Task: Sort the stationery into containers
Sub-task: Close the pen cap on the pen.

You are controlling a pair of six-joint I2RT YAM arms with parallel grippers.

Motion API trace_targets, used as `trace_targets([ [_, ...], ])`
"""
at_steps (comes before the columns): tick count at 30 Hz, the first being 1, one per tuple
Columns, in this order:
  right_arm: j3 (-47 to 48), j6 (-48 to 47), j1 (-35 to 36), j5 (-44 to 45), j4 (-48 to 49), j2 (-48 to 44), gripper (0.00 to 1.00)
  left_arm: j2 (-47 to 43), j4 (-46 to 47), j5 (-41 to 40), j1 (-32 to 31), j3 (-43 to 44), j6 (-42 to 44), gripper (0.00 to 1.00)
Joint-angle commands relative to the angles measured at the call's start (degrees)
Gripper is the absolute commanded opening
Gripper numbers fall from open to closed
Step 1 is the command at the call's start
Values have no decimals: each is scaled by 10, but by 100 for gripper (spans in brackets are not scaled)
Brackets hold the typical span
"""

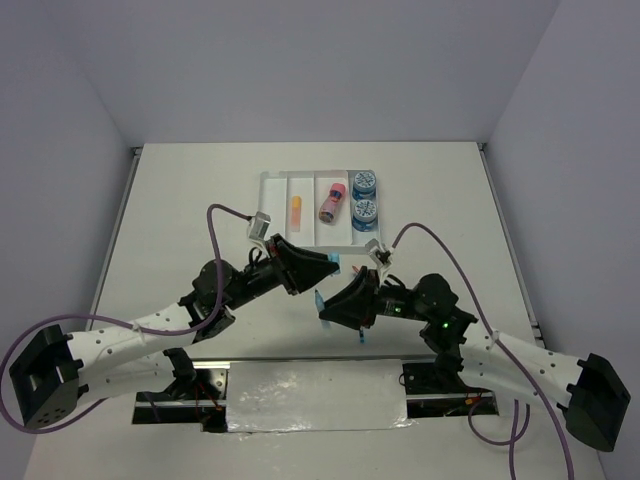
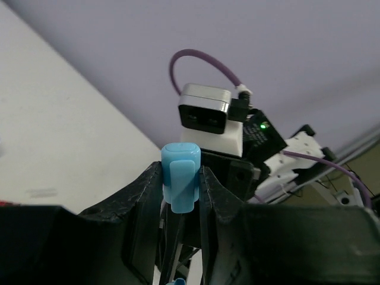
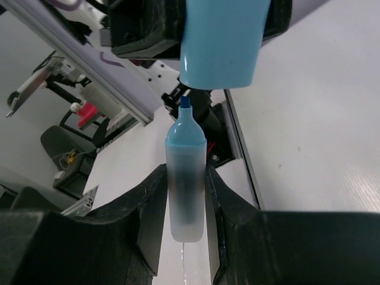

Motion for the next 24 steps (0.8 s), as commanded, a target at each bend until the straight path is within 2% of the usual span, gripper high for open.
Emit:
trace_targets([
  [1, -18, 3, 4, -24, 70, -22, 0, -13, 105, 69, 3, 13, 24, 7],
  [5, -32, 4, 3, -18, 66, -68, 0, -23, 119, 82, 3, 17, 17, 7],
  [9, -23, -10, 1, 7, -8, -123, 0, -28, 130, 101, 3, 20, 9, 6],
  [14, -12, -25, -1, 28, -50, -169, 0, -35, 138, 96, 3, 12, 9, 6],
  [24, 21, -34, -3, 17, -59, -148, 0, -13, 184, 119, 3, 1, -6, 6],
])
